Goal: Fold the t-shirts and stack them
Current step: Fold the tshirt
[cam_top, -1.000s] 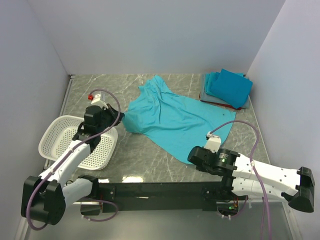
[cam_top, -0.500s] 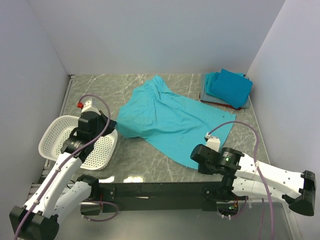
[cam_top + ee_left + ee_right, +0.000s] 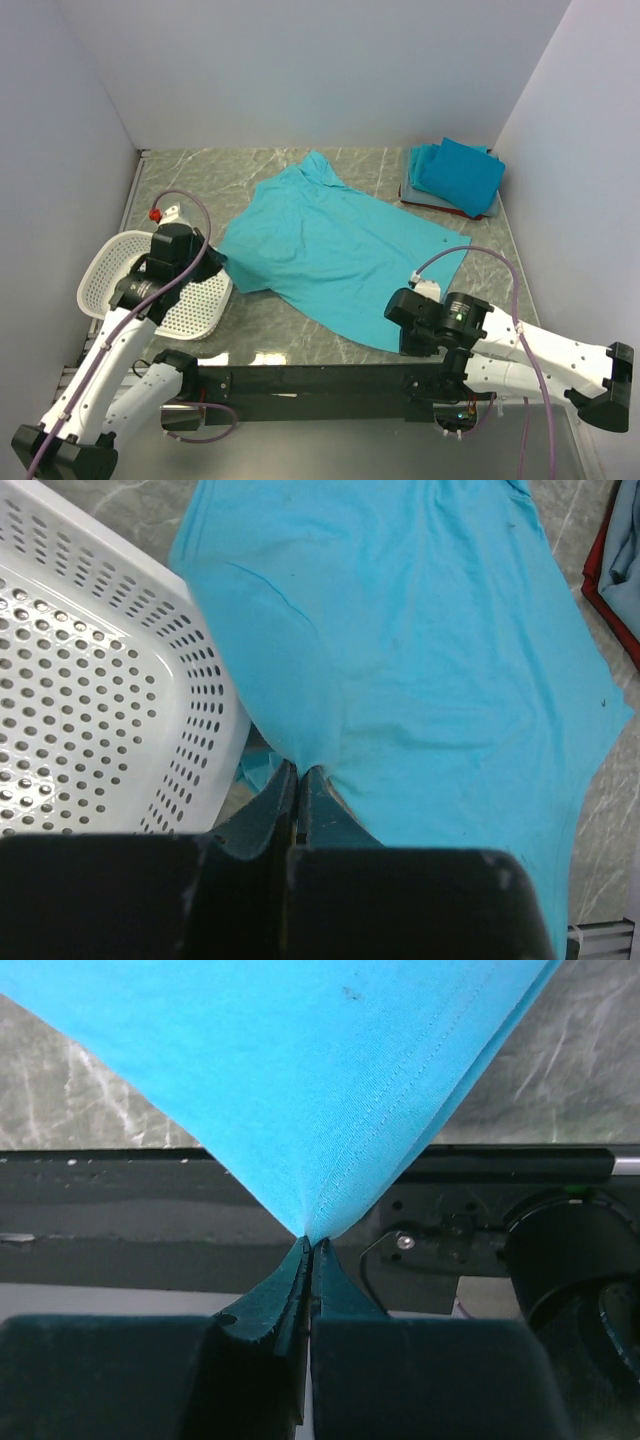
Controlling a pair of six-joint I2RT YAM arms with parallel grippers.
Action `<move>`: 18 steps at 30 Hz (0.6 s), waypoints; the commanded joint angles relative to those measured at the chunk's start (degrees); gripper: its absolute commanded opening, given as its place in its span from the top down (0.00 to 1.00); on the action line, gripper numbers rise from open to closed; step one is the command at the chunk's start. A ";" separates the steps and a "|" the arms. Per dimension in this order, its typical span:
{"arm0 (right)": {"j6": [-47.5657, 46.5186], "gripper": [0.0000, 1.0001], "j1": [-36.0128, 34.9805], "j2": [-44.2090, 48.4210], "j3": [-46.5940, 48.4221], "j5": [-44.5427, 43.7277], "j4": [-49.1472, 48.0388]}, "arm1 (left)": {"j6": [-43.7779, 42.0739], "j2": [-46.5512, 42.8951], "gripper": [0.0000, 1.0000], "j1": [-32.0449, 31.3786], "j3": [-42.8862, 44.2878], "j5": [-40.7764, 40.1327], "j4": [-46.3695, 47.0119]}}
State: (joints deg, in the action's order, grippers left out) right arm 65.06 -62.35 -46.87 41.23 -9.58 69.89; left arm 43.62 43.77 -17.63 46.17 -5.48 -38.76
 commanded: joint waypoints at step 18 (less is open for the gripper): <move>-12.06 1.00 20.94 -8.23 6.05 2.20 -7.48 | -7.05 24.76 1.00 -0.13 16.92 8.81 8.79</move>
State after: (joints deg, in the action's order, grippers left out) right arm 56.73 -44.01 -54.85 45.84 -6.85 65.36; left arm 39.22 65.43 -17.67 59.61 0.60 -34.63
